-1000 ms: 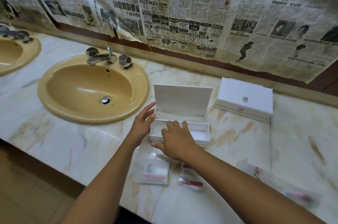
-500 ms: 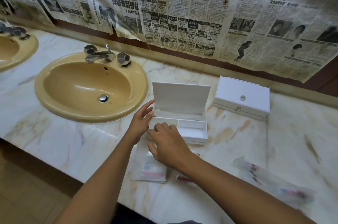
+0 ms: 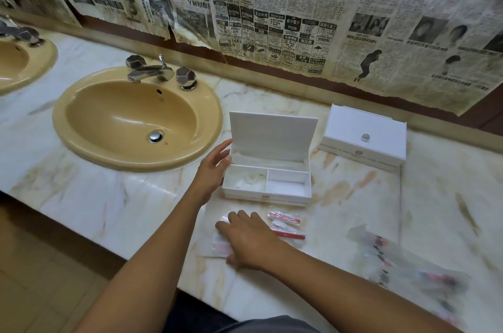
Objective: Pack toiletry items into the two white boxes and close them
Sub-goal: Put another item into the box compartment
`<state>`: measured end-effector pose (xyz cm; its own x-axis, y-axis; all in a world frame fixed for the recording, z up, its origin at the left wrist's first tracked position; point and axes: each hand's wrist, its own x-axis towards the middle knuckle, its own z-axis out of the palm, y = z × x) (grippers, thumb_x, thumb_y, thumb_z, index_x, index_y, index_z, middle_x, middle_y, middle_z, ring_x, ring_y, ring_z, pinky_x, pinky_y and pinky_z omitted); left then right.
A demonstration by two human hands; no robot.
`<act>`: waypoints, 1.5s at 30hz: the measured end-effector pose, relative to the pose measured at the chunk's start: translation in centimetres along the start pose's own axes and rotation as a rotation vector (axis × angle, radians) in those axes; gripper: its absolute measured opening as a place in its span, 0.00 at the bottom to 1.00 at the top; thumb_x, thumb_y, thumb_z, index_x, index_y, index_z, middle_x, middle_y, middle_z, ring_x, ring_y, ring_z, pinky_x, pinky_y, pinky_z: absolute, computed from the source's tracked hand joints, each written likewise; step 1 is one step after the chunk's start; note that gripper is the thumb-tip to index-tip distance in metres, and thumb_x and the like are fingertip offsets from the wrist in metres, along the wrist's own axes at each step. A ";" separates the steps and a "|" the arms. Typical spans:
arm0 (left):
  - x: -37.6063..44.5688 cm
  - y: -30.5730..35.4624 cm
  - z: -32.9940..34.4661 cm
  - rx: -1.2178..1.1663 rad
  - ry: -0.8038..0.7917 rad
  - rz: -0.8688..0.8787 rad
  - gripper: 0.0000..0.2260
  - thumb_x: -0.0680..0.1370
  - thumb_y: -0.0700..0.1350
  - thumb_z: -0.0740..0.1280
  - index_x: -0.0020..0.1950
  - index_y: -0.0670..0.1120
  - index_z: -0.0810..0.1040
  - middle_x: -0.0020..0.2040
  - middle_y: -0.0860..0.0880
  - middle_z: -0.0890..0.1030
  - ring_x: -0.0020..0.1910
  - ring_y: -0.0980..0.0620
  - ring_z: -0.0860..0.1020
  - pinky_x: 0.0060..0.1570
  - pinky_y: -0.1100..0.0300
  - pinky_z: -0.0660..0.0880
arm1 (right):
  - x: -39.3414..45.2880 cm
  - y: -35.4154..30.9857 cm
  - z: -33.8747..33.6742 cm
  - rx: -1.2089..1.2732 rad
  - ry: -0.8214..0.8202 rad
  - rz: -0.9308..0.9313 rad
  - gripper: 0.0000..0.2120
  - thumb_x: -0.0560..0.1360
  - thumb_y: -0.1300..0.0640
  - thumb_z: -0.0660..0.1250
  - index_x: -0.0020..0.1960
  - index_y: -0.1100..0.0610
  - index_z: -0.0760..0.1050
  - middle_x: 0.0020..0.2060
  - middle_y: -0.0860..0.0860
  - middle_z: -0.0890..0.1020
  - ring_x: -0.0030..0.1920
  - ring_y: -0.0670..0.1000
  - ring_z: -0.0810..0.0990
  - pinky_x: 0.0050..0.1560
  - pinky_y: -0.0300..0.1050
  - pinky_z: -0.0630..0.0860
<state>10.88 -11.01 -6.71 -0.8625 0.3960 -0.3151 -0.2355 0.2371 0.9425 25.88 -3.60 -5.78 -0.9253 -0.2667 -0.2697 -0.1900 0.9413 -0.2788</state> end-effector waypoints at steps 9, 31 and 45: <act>0.1 0.1 0.1 -0.007 -0.004 0.009 0.16 0.83 0.47 0.62 0.68 0.63 0.73 0.60 0.61 0.78 0.58 0.66 0.76 0.48 0.58 0.74 | -0.3 -0.4 -1.6 0.007 0.053 0.021 0.19 0.71 0.59 0.66 0.62 0.58 0.71 0.54 0.58 0.73 0.56 0.60 0.71 0.53 0.53 0.65; -0.1 -0.3 -0.3 0.036 -0.029 0.073 0.29 0.79 0.28 0.57 0.70 0.57 0.71 0.61 0.53 0.76 0.62 0.65 0.72 0.42 0.69 0.74 | 1.3 3.9 -12.6 0.006 0.512 0.197 0.03 0.73 0.60 0.62 0.40 0.57 0.73 0.40 0.52 0.78 0.39 0.54 0.70 0.37 0.45 0.60; 0.3 -0.1 -0.1 -0.033 -0.025 0.039 0.17 0.83 0.45 0.61 0.70 0.61 0.73 0.65 0.54 0.78 0.66 0.47 0.76 0.58 0.41 0.75 | 3.2 4.5 -8.2 -0.024 0.134 0.205 0.10 0.72 0.71 0.60 0.34 0.61 0.66 0.33 0.53 0.67 0.41 0.58 0.72 0.39 0.45 0.65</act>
<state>10.57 -11.01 -6.91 -0.8600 0.4261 -0.2808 -0.2171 0.1924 0.9570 19.43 1.45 -0.33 -0.9802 -0.0416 -0.1934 -0.0004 0.9781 -0.2084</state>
